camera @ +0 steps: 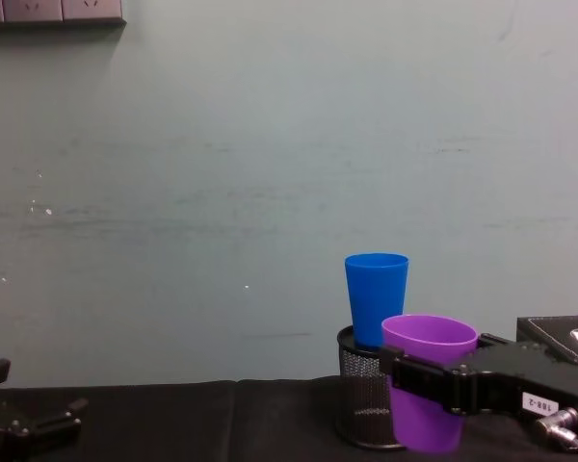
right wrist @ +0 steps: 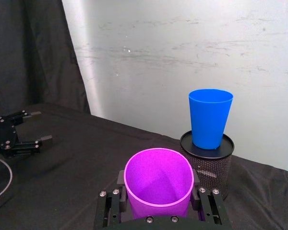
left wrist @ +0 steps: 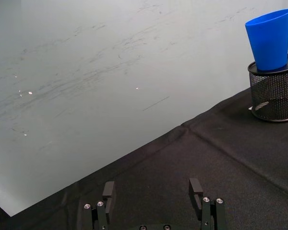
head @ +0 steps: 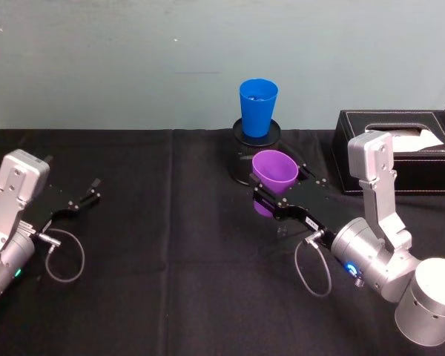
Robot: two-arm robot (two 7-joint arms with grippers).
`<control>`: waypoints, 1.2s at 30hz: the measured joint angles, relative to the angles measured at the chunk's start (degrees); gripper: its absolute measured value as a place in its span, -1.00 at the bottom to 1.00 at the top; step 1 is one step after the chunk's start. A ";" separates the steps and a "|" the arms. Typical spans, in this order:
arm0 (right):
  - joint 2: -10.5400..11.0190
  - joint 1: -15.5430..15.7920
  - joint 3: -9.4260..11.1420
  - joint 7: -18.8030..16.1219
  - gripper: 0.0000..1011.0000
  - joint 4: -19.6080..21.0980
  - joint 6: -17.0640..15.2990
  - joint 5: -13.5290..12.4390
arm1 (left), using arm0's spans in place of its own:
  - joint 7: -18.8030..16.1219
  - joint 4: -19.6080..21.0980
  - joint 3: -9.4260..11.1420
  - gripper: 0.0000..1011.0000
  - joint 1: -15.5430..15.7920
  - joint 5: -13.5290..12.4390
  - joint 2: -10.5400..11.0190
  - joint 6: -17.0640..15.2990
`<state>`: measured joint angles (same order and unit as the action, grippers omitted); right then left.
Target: Pick up one cup with a gripper and tap it against the other cup.
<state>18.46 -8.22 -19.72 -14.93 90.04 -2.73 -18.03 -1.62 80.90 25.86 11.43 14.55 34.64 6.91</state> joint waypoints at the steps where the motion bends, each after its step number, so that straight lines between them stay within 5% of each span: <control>1: 0.00 0.00 0.00 0.00 0.45 0.00 0.00 0.00 | 0.00 0.00 0.00 0.98 0.00 -0.01 0.00 0.00; 36: 0.00 0.00 0.00 0.00 0.45 0.00 0.00 0.00 | 0.00 0.00 0.00 0.98 0.00 -0.01 0.00 0.00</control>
<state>18.45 -8.22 -19.72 -14.93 90.04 -2.73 -18.03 -1.62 80.90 25.86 11.43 14.55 34.65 6.91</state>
